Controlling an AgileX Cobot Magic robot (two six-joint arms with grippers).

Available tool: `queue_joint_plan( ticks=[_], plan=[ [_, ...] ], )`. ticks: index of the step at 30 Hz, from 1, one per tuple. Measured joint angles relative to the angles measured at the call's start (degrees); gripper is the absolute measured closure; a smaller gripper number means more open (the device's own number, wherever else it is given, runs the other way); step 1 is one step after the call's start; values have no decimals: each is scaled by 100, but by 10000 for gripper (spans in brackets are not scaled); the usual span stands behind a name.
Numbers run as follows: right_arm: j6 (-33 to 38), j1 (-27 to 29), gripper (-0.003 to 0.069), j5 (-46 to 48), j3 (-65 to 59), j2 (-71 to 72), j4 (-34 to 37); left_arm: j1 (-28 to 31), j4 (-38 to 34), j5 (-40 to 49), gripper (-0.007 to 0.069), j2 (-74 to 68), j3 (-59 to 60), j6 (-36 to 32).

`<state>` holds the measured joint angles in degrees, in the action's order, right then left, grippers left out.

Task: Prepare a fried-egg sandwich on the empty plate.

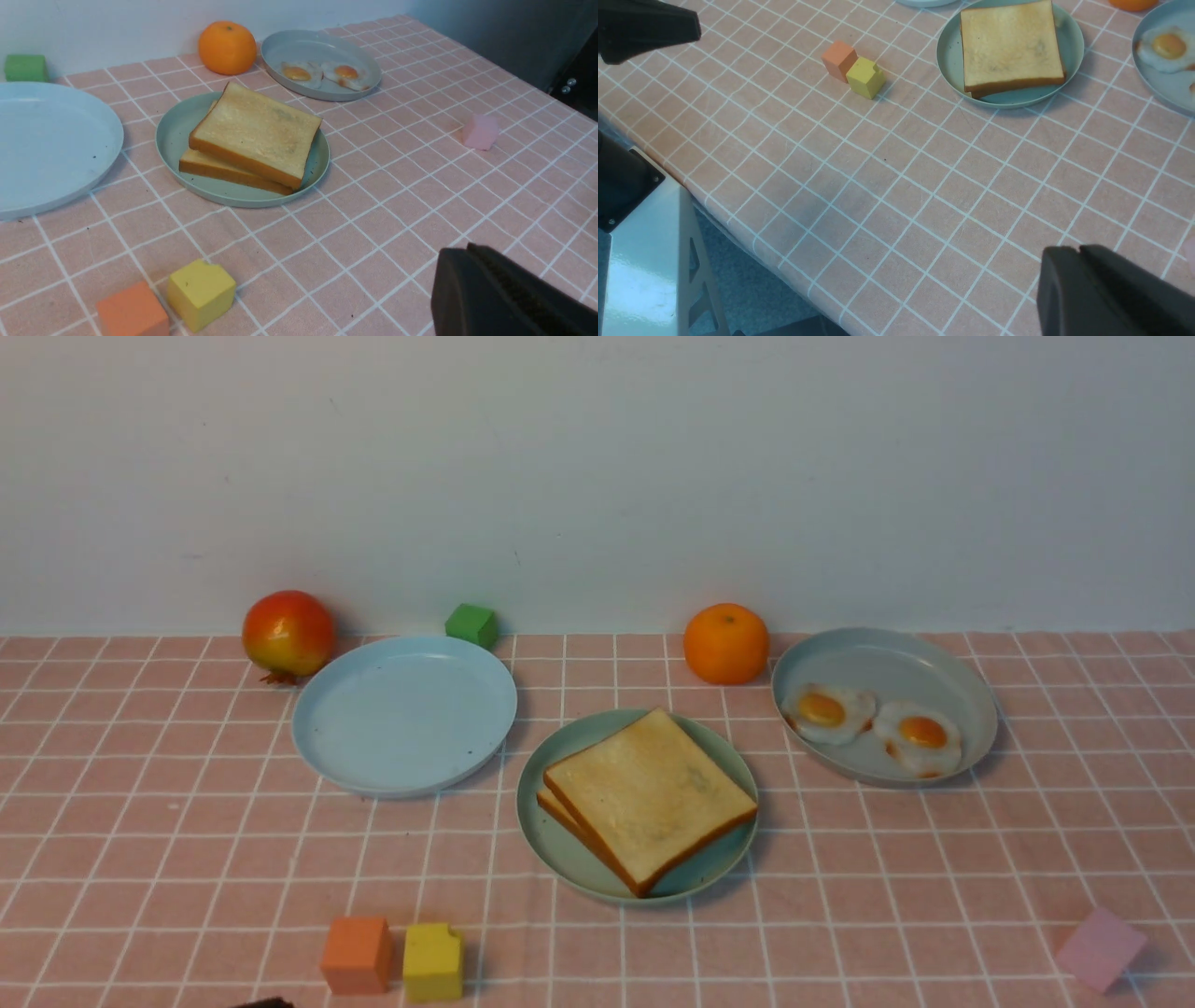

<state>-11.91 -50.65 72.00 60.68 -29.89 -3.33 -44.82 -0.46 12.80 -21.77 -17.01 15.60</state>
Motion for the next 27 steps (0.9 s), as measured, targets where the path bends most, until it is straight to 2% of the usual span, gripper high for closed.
queue_joint_plan(
  ticks=[3,4,6,7,9,11,12,13,14,15,16,18,19,24,27],
  plan=[
    [0,532,577,0,0,102,0,0,0,94,613,0,4,0],
    [0,532,577,0,0,109,0,0,0,94,613,0,4,0],
    [0,1020,576,0,0,228,-23,0,0,113,613,0,4,0],
    [0,1020,576,0,0,228,-23,0,0,113,613,0,4,0],
    [21,1653,588,0,-40,443,-91,0,0,120,613,0,4,0],
    [176,2106,618,-138,-259,642,-48,0,0,120,613,0,4,0],
    [199,2162,622,-214,-349,668,-46,0,0,120,613,0,4,0],
    [389,2654,653,-627,-764,865,35,0,0,120,613,0,4,0],
    [414,2788,656,-703,-834,954,48,0,0,120,613,0,4,0],
    [627,3381,666,-1653,-1718,1261,241,0,0,120,613,0,4,0],
    [648,3508,666,-1860,-1916,1297,259,0,0,120,613,0,4,0],
    [825,4186,666,-3311,-3285,1798,387,0,0,120,613,0,4,0],
    [842,4409,666,-3722,-3691,2005,396,0,0,120,613,0,4,0],
    [888,4903,666,-5369,-5658,2841,235,0,0,120,613,0,4,0],
    [861,4920,666,-5395,-6169,3030,95,0,0,117,613,0,4,0]
  ],
)
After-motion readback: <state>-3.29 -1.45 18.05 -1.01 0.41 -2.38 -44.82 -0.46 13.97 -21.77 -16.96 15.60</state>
